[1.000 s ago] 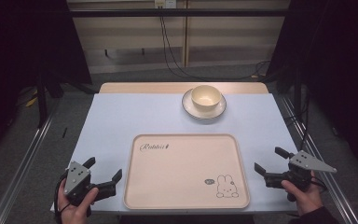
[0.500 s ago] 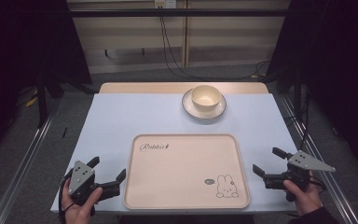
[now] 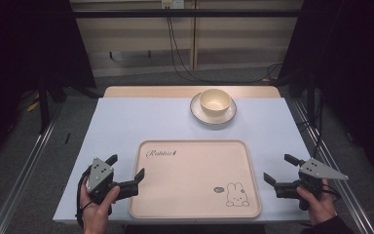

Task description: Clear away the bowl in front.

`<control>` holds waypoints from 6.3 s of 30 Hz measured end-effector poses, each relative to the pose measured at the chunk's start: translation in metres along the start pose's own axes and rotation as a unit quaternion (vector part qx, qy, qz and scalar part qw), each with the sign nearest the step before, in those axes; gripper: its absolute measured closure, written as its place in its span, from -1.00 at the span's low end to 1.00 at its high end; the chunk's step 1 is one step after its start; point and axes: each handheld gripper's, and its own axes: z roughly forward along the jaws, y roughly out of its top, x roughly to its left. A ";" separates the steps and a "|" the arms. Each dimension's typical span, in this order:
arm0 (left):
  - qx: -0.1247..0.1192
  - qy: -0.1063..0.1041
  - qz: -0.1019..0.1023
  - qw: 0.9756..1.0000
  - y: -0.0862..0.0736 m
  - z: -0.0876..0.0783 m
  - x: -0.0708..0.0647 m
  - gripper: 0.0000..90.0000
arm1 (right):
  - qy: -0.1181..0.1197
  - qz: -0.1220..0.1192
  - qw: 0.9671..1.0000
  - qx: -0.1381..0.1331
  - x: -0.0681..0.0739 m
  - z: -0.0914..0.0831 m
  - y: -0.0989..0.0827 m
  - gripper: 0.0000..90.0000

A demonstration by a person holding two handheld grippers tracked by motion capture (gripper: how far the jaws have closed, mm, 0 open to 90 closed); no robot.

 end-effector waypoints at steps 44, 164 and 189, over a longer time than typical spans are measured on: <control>0.006 -0.071 0.033 0.997 0.050 0.101 -0.007 -0.89 | 0.019 -0.004 1.000 -0.011 -0.001 0.002 0.000 -0.93; 0.248 -0.048 -0.052 0.966 0.097 0.378 -0.039 0.49 | 0.041 -0.007 0.999 -0.017 0.000 0.000 -0.002 -0.93; 0.240 -0.035 -0.113 0.964 0.095 0.377 -0.040 0.85 | 0.042 -0.008 0.999 -0.015 0.000 -0.002 -0.002 -0.94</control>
